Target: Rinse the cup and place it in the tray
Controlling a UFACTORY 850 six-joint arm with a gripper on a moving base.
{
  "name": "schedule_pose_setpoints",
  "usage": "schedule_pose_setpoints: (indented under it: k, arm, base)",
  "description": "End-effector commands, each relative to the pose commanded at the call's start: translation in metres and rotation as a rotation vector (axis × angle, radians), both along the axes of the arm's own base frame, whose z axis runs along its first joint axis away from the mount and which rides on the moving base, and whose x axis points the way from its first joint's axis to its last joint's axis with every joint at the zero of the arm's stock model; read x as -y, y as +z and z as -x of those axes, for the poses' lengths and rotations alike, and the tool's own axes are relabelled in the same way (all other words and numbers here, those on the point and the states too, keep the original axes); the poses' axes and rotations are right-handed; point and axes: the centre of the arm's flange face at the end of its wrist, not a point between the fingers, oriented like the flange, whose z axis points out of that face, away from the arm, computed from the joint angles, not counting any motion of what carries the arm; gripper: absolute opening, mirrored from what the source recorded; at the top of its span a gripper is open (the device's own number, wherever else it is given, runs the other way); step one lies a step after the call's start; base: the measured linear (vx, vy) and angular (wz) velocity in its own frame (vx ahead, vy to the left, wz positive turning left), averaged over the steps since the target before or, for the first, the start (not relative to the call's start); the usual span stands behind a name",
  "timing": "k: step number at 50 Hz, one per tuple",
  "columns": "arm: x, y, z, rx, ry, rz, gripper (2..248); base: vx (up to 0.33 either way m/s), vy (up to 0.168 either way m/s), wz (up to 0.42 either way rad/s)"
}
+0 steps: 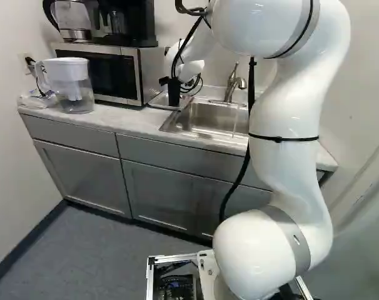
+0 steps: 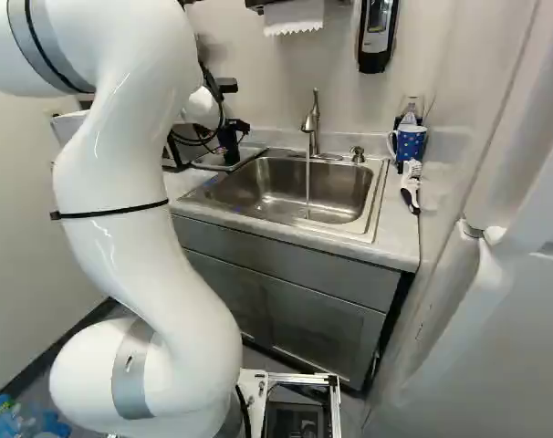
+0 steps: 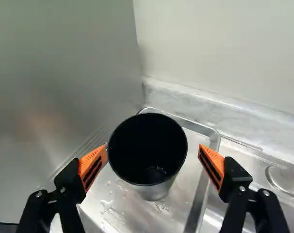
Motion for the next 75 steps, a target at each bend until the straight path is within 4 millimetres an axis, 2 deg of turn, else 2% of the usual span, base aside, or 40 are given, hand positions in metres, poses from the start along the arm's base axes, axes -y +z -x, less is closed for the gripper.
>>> schedule_pose_setpoints:
  k: [51,75]
  arm:
    - [0.002,0.06,0.009,0.097,-0.001,-0.018,247]
    - [0.027,0.087,0.021,0.133,-0.031,-0.015,247]
  base:
    - [0.0,0.0,0.0]
    - [0.0,0.0,0.0]
